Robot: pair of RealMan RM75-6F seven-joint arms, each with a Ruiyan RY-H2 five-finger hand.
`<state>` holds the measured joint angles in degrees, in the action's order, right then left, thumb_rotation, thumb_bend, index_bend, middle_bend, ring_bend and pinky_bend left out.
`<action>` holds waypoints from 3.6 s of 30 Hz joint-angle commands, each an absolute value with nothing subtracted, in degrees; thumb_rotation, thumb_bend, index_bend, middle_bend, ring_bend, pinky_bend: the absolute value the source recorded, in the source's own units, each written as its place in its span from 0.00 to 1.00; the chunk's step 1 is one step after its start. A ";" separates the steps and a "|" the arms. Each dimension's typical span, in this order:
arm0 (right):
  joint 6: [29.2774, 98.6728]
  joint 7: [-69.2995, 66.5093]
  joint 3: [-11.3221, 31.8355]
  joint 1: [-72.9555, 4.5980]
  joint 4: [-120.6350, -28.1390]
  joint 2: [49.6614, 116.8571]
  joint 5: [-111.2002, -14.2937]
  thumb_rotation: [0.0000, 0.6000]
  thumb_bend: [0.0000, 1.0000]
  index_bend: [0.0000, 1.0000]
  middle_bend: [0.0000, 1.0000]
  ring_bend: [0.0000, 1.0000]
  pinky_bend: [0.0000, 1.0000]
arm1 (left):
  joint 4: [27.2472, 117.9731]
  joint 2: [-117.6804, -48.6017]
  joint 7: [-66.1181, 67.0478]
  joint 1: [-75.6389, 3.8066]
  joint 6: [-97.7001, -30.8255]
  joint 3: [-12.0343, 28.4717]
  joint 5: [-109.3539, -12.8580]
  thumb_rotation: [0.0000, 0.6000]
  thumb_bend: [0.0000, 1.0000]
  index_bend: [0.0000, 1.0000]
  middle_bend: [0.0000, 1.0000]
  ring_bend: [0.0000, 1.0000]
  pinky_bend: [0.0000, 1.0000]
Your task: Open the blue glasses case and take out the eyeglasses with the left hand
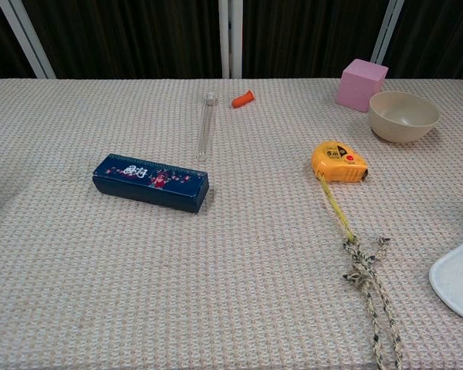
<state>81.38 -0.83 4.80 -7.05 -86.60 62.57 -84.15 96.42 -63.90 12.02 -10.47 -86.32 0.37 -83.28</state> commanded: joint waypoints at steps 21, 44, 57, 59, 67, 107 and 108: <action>81.70 -2.77 5.21 -7.44 -86.59 62.44 -84.56 1.00 0.24 0.00 0.00 0.00 0.00 | 98.17 -64.86 2.89 -21.58 -66.38 3.93 -82.75 1.00 0.20 0.07 0.04 0.00 0.06; 80.25 -6.54 5.56 -7.44 -83.90 62.72 -82.54 1.00 0.29 0.00 0.00 0.00 0.00 | 86.54 -76.36 -8.72 -41.96 -36.48 6.38 -76.46 1.00 0.41 0.03 0.04 0.00 0.06; 79.91 -6.46 5.47 -7.58 -83.45 63.05 -82.52 1.00 0.30 0.00 0.00 0.00 0.00 | 93.96 -70.15 -2.30 -43.30 -33.59 3.60 -68.40 1.00 0.42 0.03 0.26 0.00 0.06; 79.99 -6.48 5.46 -7.55 -83.42 63.08 -82.57 1.00 0.30 0.00 0.00 0.00 0.00 | 95.26 -69.60 -0.72 -43.15 -34.45 3.04 -67.26 1.00 0.42 0.03 0.26 0.00 0.06; 80.55 -6.78 5.49 -7.46 -83.10 63.26 -82.94 1.00 0.30 0.00 0.00 0.00 0.00 | 98.04 -69.91 4.65 -42.84 -38.81 2.19 -62.93 1.00 0.26 0.03 0.15 0.00 0.09; 78.61 -11.75 5.14 -7.98 -78.47 64.34 -82.81 1.00 0.30 0.00 0.00 0.00 0.00 | 103.72 -79.97 26.57 -50.60 -52.89 2.54 -35.92 1.00 0.28 0.03 0.18 0.06 0.12; 78.64 -11.72 5.14 -7.98 -78.49 64.35 -82.84 1.00 0.30 0.00 0.00 0.00 0.00 | 103.81 -79.88 26.58 -50.65 -52.87 2.55 -35.91 1.00 0.28 0.03 0.18 0.06 0.12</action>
